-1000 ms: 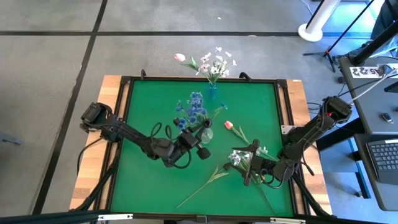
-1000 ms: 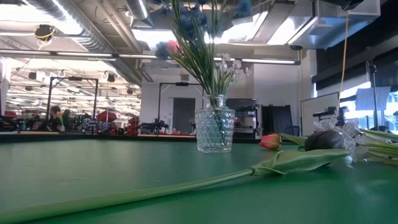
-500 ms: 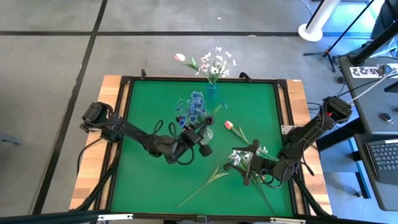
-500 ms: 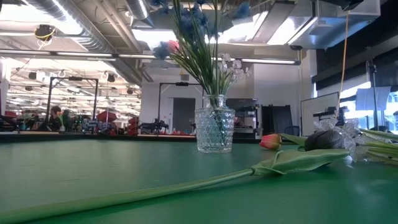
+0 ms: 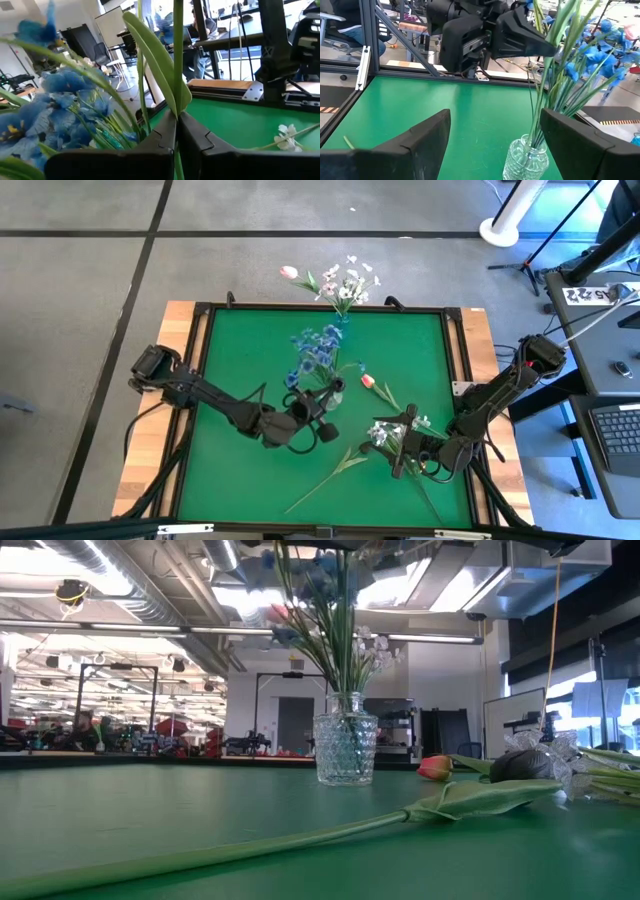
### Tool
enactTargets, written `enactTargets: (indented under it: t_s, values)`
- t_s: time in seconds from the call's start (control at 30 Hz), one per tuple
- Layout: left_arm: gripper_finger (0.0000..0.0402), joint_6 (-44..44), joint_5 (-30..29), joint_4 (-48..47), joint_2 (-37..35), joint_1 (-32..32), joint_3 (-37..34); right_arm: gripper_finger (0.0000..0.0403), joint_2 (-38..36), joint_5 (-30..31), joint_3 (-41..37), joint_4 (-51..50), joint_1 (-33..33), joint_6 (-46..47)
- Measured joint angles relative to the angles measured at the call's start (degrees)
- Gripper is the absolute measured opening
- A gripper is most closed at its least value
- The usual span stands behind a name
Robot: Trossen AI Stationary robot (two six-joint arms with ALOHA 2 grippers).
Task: Sort flowers into vase by color
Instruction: Put the left black flowers into the transparent vase
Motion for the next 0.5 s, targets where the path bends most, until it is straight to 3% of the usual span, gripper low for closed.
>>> enactTargets:
  t_s: [0.3,0.5]
  values:
    - [0.006,-0.62,-4.86,-2.97,0.0,-0.81,0.0,0.0307,0.0,0.57,0.0,0.04,-0.02,0.0]
    - [0.0106,-8.0,-5.85,-10.92,0.0,-0.93,0.0,0.0307,0.0,0.58,0.0,0.03,-0.01,0.0]
